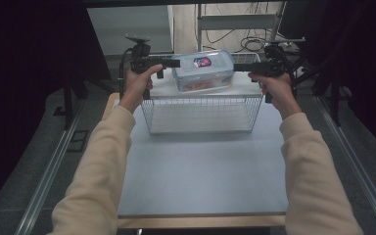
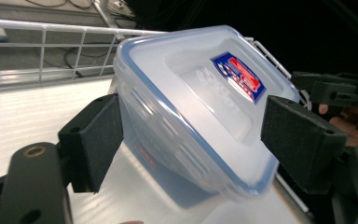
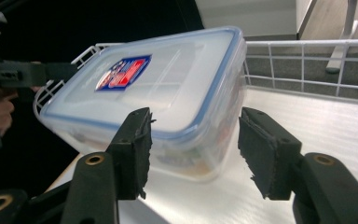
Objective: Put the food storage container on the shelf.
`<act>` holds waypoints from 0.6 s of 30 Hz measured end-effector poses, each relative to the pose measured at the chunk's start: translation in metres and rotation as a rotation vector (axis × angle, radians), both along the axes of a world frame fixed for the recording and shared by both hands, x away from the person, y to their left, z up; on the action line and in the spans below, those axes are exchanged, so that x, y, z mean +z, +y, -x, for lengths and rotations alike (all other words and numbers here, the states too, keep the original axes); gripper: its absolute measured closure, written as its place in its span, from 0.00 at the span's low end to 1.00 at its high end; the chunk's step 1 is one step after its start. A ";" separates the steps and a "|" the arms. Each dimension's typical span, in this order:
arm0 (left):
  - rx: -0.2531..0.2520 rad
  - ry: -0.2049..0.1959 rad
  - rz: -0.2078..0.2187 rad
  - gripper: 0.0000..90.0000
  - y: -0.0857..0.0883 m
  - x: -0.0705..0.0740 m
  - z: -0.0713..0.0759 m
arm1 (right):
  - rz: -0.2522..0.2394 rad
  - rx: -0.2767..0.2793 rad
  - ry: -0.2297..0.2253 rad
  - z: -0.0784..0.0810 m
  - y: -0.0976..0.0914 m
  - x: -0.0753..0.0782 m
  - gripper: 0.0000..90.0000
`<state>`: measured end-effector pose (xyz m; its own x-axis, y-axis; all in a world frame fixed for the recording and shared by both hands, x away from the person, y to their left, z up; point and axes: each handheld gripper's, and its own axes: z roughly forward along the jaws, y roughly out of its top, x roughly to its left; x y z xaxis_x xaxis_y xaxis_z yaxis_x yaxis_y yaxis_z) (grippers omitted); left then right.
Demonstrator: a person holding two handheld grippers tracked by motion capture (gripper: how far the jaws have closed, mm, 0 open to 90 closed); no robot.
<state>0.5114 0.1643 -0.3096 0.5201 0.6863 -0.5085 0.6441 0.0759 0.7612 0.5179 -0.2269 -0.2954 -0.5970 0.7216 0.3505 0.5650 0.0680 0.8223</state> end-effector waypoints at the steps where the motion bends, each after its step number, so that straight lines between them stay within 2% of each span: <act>1: 0.008 -0.029 -0.052 0.21 0.000 0.003 0.006 | 0.000 0.007 -0.004 0.003 -0.001 -0.001 0.47; 2: 0.008 -0.029 -0.052 0.21 0.000 0.003 0.006 | 0.000 0.007 -0.004 0.003 -0.001 -0.001 0.47; 3: 0.013 -0.050 -0.069 0.22 0.001 0.005 0.013 | 0.009 0.017 -0.014 0.008 -0.003 -0.003 0.45; 6: 0.002 -0.063 -0.071 0.22 0.001 0.005 0.021 | 0.021 0.026 -0.021 0.014 -0.005 -0.005 0.42; 7: -0.006 -0.082 -0.095 0.22 0.000 0.005 0.032 | 0.025 0.039 -0.035 0.023 -0.007 -0.008 0.40; 8: -0.006 -0.082 -0.095 0.22 0.000 0.005 0.032 | 0.025 0.039 -0.035 0.023 -0.007 -0.008 0.40; 10: 0.007 -0.116 -0.151 0.22 -0.001 0.002 0.044 | 0.029 0.055 -0.042 0.032 -0.009 -0.011 0.38; 11: -0.005 -0.123 -0.157 0.22 0.002 -0.002 0.056 | 0.041 0.077 -0.063 0.044 -0.012 -0.016 0.36; 12: -0.005 -0.123 -0.157 0.22 0.002 -0.002 0.056 | 0.041 0.077 -0.063 0.044 -0.012 -0.016 0.36; 13: -0.011 -0.129 -0.148 0.22 0.005 -0.008 0.070 | 0.037 0.099 -0.083 0.056 -0.014 -0.022 0.35; 14: -0.011 -0.129 -0.148 0.22 0.005 -0.008 0.070 | 0.037 0.099 -0.083 0.056 -0.014 -0.022 0.35; 15: -0.015 -0.134 -0.135 0.23 0.007 -0.014 0.081 | 0.045 0.117 -0.095 0.067 -0.017 -0.028 0.34; 16: -0.015 -0.134 -0.135 0.23 0.007 -0.014 0.081 | 0.045 0.117 -0.095 0.067 -0.017 -0.028 0.34; 17: -0.026 -0.136 -0.141 0.23 0.010 -0.022 0.093 | 0.066 0.127 -0.106 0.079 -0.020 -0.036 0.33; 18: -0.017 -0.142 -0.160 0.23 0.011 -0.027 0.102 | 0.075 0.132 -0.113 0.085 -0.022 -0.041 0.32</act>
<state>0.4096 0.1756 -0.3366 0.5909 0.7431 -0.3141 0.5295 -0.0635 0.8459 0.4326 -0.2490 -0.3361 -0.7205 0.6561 0.2245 0.4518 0.1986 0.8697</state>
